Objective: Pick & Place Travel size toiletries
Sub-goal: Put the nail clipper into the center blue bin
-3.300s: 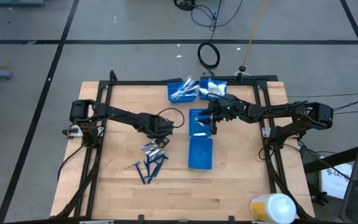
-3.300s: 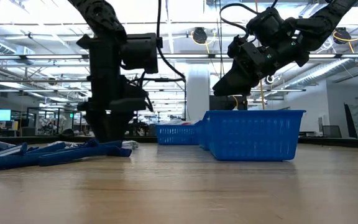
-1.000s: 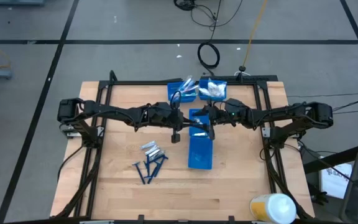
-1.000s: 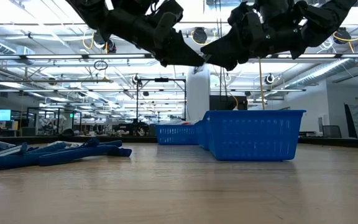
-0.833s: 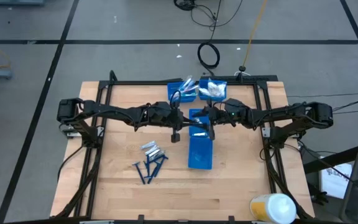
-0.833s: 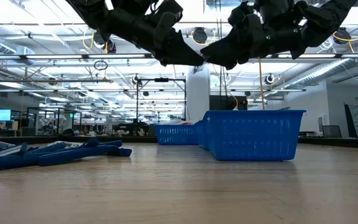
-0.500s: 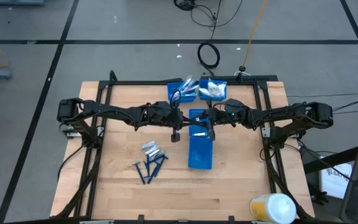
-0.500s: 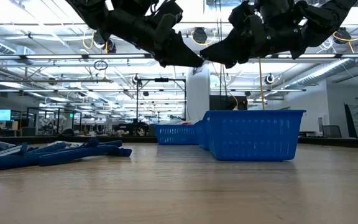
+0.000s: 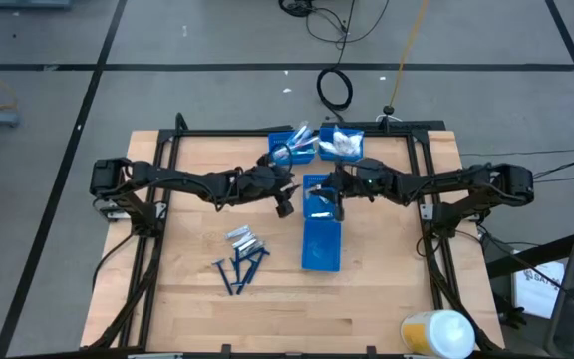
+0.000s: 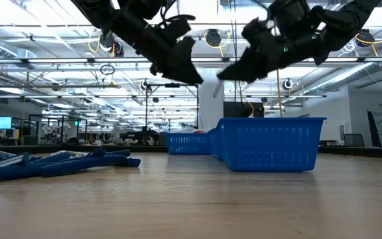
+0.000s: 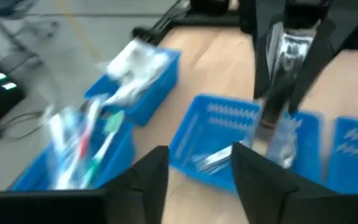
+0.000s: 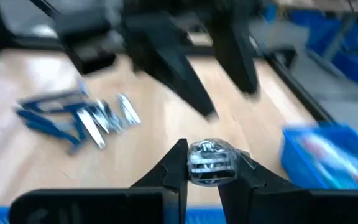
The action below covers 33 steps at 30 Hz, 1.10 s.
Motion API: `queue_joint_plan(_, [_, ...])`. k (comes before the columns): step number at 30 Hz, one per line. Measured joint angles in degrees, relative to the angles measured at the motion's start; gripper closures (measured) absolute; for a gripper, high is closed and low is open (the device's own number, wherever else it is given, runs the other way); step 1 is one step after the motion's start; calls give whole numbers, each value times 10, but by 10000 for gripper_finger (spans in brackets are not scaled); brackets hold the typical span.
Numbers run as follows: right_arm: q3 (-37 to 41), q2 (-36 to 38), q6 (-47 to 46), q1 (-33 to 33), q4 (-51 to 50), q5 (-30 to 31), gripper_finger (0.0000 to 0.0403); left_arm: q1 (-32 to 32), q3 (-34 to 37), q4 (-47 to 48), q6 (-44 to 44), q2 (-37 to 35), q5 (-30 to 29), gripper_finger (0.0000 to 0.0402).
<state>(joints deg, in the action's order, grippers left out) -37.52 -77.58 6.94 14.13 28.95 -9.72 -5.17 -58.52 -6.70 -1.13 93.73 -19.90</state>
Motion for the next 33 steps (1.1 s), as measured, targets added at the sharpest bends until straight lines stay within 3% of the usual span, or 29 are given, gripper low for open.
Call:
queue_joint_plan(6, [0,2,-3,29,-93,-1,356,-7,0,45,-2,0,-30,169])
queue_joint_plan(12, [0,2,-30,60,-176,-41,336,-20,0,57,24,0,-32,142])
queue_joint_plan(33, [0,2,-84,65,-149,-39,211,-26,0,65,47,11,-24,151])
